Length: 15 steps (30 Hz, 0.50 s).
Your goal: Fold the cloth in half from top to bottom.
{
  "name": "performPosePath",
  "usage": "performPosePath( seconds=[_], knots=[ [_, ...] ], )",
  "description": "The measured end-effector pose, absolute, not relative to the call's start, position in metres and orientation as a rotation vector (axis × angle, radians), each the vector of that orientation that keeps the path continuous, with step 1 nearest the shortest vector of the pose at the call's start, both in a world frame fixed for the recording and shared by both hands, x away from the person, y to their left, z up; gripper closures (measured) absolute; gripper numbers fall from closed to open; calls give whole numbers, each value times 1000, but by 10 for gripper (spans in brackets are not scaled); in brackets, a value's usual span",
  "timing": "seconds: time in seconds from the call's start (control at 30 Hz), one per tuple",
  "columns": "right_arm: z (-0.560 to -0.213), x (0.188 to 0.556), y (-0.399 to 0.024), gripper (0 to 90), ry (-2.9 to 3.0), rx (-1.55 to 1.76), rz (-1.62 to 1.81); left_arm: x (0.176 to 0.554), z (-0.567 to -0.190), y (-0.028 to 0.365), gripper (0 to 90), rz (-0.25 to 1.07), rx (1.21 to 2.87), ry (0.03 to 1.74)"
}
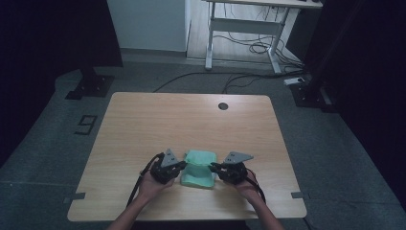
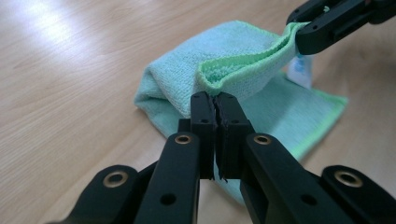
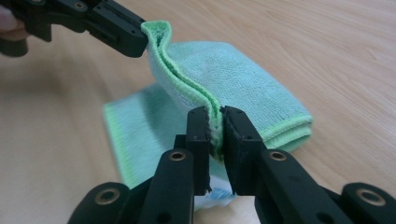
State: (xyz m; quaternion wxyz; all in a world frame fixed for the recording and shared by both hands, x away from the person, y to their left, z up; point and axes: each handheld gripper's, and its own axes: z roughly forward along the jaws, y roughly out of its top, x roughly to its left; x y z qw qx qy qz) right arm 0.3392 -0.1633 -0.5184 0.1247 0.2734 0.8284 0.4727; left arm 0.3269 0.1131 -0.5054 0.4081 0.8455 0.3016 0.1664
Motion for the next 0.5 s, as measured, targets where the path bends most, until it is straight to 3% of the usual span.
performPosePath(
  seconds=[0.17,0.5],
  knots=[
    [-527,322,-160,765,2462,735,1336,301,-517,112,857,408,2184,722],
    [-545,309,-158,715,2547,710,1319,286,-537,115,835,350,2224,716]
  ],
)
